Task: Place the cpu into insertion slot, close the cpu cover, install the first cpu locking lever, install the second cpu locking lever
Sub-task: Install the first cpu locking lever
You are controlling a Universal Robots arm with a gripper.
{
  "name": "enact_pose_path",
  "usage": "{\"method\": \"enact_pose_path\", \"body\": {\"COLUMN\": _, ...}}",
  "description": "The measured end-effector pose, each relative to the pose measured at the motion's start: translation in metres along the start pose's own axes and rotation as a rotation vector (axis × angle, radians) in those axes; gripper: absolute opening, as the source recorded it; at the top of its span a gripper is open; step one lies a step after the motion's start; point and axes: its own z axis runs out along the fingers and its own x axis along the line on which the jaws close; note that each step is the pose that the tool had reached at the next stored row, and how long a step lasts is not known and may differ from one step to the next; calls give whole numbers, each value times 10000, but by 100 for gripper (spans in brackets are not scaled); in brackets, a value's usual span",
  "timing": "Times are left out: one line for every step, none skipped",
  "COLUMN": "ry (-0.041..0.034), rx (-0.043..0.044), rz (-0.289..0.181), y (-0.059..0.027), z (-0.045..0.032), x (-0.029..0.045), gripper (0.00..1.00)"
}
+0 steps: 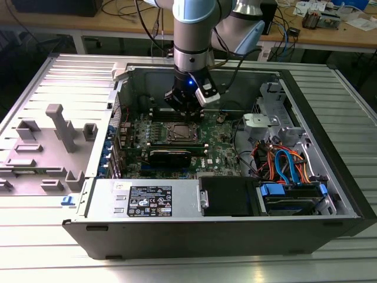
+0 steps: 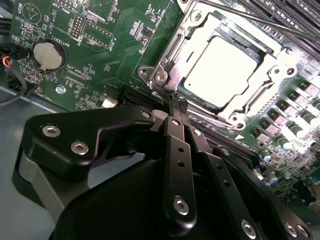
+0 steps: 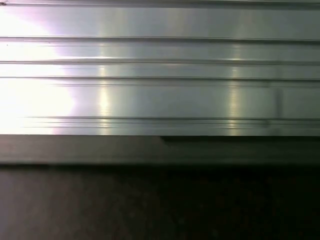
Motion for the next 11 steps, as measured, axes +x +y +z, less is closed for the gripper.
{"method": "enact_pose_path", "body": {"ry": -1, "rx": -1, "rz": 0, "y": 0, "z": 3, "x": 0, "gripper": 11}}
{"method": "enact_pose_path", "body": {"ry": -1, "rx": 0, "rz": -1, "y": -2, "z": 7, "x": -1, "gripper": 11}}
{"method": "enact_pose_path", "body": {"ry": 0, "rx": 1, "rz": 0, "y": -3, "z": 10, "x": -1, "gripper": 11}}
{"method": "enact_pose_path", "body": {"ry": 0, "rx": 2, "rz": 0, "y": -3, "z": 12, "x": -1, "gripper": 11}}
{"method": "enact_pose_path", "body": {"ry": 0, "rx": 2, "rz": 0, "y": -4, "z": 14, "x": -1, "gripper": 11}}
{"method": "enact_pose_path", "body": {"ry": 0, "rx": 2, "rz": 0, "y": -5, "z": 16, "x": -2, "gripper": 11}}
{"method": "enact_pose_path", "body": {"ry": -1, "rx": 1, "rz": 0, "y": -6, "z": 18, "x": -2, "gripper": 11}}
{"method": "enact_pose_path", "body": {"ry": -1, "rx": 0, "rz": -1, "y": -6, "z": 19, "x": -2, "gripper": 11}}
{"method": "enact_pose_path", "body": {"ry": -1, "rx": 1, "rz": 0, "y": -7, "z": 21, "x": -2, "gripper": 11}}
{"method": "enact_pose_path", "body": {"ry": -1, "rx": 3, "rz": 0, "y": -7, "z": 24, "x": -2, "gripper": 11}}
{"method": "enact_pose_path", "body": {"ry": -3, "rx": -2, "rz": 0, "y": -7, "z": 30, "x": -3, "gripper": 11}}
